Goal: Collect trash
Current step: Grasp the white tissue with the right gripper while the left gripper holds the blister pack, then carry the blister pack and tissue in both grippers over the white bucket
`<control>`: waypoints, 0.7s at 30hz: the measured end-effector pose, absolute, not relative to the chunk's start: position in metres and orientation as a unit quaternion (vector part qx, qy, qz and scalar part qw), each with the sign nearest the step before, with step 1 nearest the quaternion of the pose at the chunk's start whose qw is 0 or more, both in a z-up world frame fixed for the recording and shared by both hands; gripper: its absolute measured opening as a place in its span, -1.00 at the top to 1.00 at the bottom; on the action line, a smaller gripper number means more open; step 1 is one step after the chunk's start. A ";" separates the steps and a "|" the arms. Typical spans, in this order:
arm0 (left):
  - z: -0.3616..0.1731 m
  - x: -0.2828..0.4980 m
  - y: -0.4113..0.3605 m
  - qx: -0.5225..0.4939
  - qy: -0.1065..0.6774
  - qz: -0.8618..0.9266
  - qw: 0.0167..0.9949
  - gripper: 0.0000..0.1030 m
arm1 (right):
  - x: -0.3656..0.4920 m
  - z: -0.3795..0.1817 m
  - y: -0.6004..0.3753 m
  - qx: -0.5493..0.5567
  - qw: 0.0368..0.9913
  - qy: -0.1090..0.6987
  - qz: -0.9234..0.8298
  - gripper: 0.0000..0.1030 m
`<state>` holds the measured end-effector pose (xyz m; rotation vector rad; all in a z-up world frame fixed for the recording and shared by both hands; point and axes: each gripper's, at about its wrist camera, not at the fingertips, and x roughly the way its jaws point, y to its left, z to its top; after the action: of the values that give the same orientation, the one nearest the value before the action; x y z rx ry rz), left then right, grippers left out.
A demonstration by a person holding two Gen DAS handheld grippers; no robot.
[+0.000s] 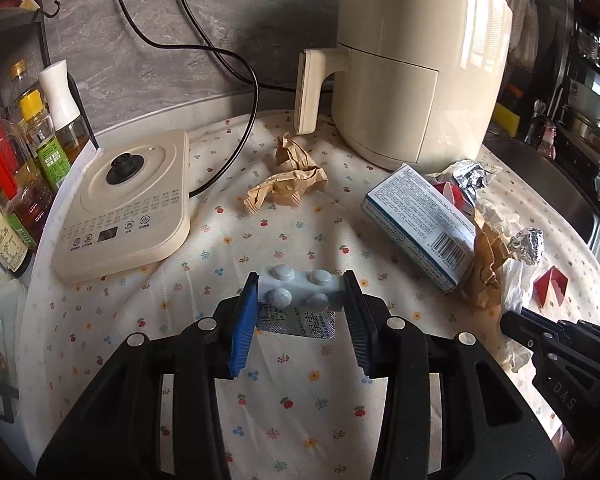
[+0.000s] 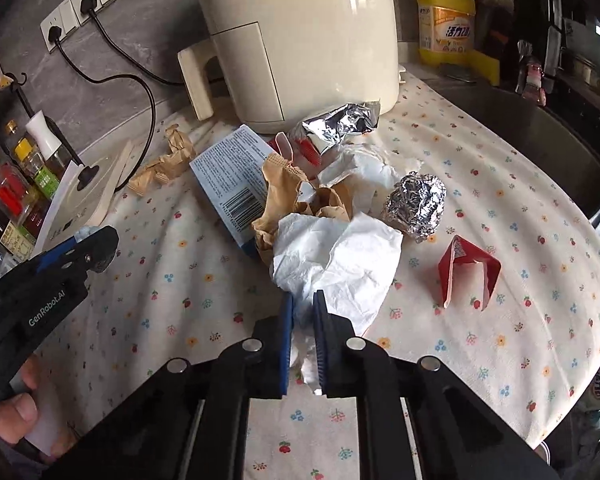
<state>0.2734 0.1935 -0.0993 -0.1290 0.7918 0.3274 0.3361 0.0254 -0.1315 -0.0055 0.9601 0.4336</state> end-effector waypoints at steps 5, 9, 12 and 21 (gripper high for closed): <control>-0.090 0.267 0.178 -0.055 0.374 0.150 0.913 0.19 | 0.324 -0.113 0.011 0.007 0.876 0.435 0.208 0.86; -0.081 0.261 0.162 -0.051 0.364 0.138 0.920 0.19 | 0.312 -0.099 -0.007 0.014 0.886 0.419 0.199 0.87; -0.076 0.256 0.147 -0.046 0.359 0.123 0.924 0.19 | 0.302 -0.090 -0.023 0.022 0.892 0.411 0.188 0.86; -0.065 0.239 0.085 -0.027 0.354 0.061 0.933 0.19 | 0.261 -0.075 -0.089 0.049 0.906 0.399 0.133 0.87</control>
<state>0.2385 0.0849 -0.0649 -0.0546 0.7248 0.1246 0.2607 -0.0893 -0.0749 0.1007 0.8243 0.2746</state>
